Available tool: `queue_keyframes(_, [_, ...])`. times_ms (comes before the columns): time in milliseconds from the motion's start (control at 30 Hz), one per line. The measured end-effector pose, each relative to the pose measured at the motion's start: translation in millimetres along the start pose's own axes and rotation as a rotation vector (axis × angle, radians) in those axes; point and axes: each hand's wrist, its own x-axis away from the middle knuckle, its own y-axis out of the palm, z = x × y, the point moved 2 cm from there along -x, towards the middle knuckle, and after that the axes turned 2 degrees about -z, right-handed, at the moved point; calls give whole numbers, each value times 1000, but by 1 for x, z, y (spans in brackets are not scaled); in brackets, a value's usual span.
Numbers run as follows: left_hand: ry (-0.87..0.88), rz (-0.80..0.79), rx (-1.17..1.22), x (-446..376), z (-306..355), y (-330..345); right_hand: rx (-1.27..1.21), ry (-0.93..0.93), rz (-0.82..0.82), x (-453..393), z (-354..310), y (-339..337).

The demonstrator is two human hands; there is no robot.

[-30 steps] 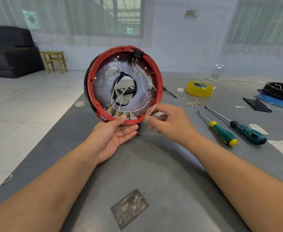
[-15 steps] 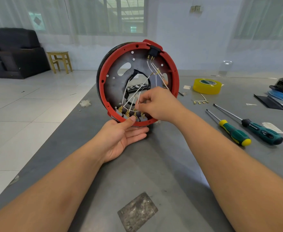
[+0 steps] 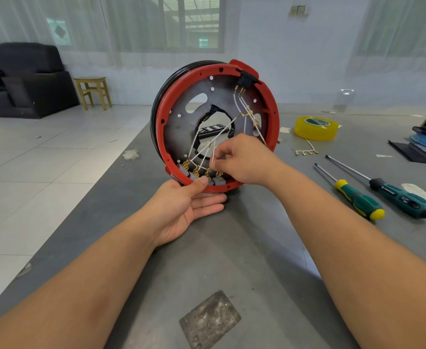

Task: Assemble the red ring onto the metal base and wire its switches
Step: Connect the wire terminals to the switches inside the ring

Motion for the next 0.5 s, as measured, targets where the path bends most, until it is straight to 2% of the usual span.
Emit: queue_keyframes(500, [-3,1,1,1,1,0,28,-13,-23,0,-1,2])
